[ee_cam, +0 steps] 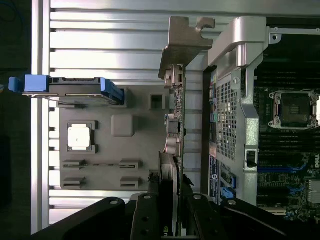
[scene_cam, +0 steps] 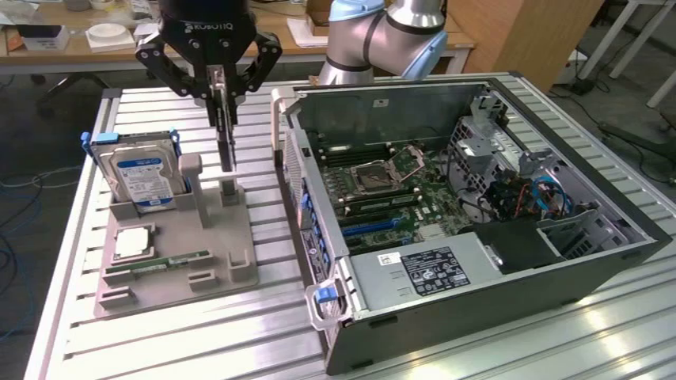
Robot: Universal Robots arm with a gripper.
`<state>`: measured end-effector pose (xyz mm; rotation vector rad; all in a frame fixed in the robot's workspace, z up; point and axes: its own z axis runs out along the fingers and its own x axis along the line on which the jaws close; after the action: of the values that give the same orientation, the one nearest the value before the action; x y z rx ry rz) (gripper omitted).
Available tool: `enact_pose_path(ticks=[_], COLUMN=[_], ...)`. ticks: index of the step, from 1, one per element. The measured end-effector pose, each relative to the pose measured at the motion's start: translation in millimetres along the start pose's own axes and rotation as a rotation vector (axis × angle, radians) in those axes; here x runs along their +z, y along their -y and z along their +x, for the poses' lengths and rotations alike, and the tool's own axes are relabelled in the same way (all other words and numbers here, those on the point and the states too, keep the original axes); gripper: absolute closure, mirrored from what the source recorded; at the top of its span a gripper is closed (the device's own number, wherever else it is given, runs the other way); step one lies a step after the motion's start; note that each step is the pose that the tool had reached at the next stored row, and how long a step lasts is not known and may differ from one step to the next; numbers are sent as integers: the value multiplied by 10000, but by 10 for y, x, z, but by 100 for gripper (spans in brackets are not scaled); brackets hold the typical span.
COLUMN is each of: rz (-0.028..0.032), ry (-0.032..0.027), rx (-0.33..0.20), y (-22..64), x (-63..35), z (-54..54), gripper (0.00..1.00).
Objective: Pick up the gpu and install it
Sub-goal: 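Pick up the gpu and move the gpu toward the slot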
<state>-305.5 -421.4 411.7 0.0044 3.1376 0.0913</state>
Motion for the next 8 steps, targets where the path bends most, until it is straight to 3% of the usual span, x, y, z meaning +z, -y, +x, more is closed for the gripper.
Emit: enact_pose_path(ticks=[8], rz=[1], ry=[0], rx=[0], y=[0], x=[3], z=[-86], gripper=[74])
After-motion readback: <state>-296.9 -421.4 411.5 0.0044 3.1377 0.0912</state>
